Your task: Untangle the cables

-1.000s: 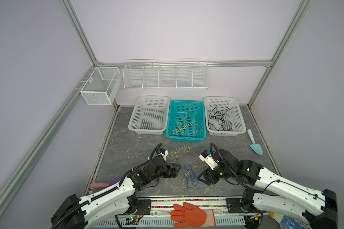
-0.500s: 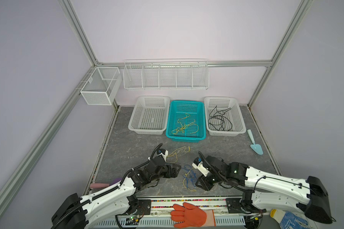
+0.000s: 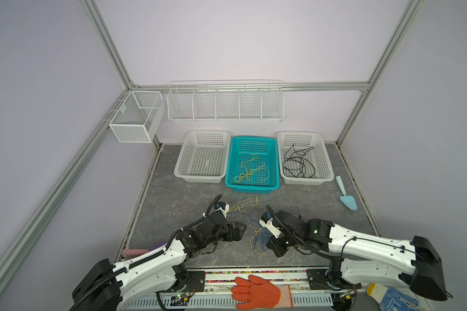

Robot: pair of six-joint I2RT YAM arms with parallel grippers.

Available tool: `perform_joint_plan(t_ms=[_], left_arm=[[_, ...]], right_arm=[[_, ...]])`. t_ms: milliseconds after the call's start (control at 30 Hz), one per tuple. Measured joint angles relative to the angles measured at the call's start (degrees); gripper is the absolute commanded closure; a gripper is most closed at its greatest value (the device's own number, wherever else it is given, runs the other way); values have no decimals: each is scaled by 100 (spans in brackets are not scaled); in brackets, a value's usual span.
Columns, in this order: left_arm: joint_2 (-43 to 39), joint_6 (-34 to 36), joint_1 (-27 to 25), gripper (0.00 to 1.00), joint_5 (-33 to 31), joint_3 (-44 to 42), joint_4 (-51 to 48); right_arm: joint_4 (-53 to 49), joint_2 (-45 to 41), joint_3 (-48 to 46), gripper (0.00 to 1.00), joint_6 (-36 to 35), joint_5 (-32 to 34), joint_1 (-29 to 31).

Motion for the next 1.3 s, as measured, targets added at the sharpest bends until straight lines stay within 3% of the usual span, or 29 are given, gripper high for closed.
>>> perform_joint_plan(t_ms=[400, 867, 1067, 1300], left_arm=[[-87, -153, 0, 1, 153, -94, 275], [-2216, -533, 11, 0, 540, -1209, 1368], [-2645, -767, 11, 1, 715, -1565, 1904], [-2815, -955, 11, 10, 935, -1567, 2406]], right_arm=[[-70, -798, 1436, 93, -748, 192, -2], [39, -905, 1440, 93, -811, 212, -46], [136, -973, 1401, 93, -811, 210, -46], [243, -1008, 1309, 93, -804, 229, -46]])
